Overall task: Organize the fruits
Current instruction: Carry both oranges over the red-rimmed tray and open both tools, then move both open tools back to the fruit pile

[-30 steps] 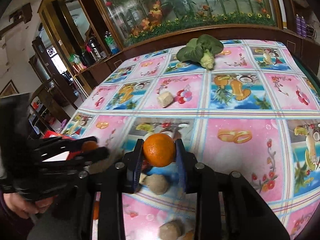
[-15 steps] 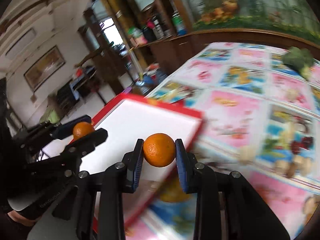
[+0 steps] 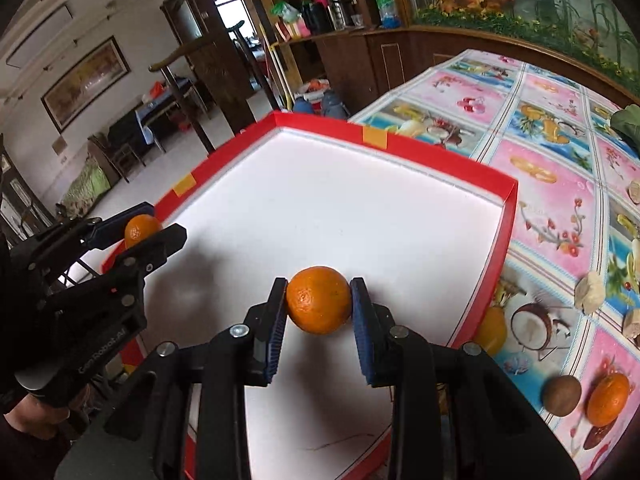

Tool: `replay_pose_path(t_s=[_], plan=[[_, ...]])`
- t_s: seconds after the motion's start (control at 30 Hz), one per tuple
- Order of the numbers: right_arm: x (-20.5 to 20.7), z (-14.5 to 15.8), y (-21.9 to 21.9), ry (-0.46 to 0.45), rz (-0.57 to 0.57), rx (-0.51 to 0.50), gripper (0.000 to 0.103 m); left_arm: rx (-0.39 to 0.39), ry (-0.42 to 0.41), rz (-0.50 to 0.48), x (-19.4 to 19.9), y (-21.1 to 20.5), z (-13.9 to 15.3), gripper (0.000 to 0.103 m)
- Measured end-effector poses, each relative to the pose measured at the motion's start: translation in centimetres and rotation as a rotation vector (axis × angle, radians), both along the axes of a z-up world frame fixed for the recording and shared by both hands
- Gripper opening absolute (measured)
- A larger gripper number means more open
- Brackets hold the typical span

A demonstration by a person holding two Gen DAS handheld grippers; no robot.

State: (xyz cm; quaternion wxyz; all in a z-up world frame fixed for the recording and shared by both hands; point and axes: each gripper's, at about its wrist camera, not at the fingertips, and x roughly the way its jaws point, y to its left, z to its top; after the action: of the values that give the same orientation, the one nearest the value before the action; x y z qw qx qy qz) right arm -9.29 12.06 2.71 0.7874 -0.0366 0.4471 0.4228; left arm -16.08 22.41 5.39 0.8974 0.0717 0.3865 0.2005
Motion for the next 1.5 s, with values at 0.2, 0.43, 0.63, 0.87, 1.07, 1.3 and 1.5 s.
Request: replay_pose_path(t_s=[0.2,0.43,0.63,0.87,1.07,1.3,1.5], plan=[[-0.4,-0.4,0.4,-0.008,-0.003,-0.058,0.036,0.007,0.047,0.015,0.5,0.2,-1.6,0.036],[-0.5,1.5,-3.2,-0.022,-0.043,0.029,0.069,0.039,0.032,0.039,-0.5,-1.3,-0.7,0.080],[0.0,3.3,-13.1,-0.089,-0.202,0.102,0.075,-0.039,-0.038,-0.151,-0.3,-7.6,1.9,0.081],[0.6,2.0,-26.1,-0.100,-0.431,0.007,0.076,-0.096,0.043,-0.423,1.5,-17.3,0.7,0.081],[2.0,0.0,-30.3,-0.054,-0.496,-0.077,0.076,-0.168,0.109,-0.507,3.9,-21.1,-0.6,0.081],[3.3,-1.3,-29.6,-0.023,-0.467,-0.116,0.076,-0.167,0.138,-0.490,7.2,-21.9,-1.1,0.081],[3.8,-1.7,-29.2,-0.028,-0.481,-0.134,0.069,-0.184,0.156,-0.503,8.5,-21.4,-1.8,0.081]])
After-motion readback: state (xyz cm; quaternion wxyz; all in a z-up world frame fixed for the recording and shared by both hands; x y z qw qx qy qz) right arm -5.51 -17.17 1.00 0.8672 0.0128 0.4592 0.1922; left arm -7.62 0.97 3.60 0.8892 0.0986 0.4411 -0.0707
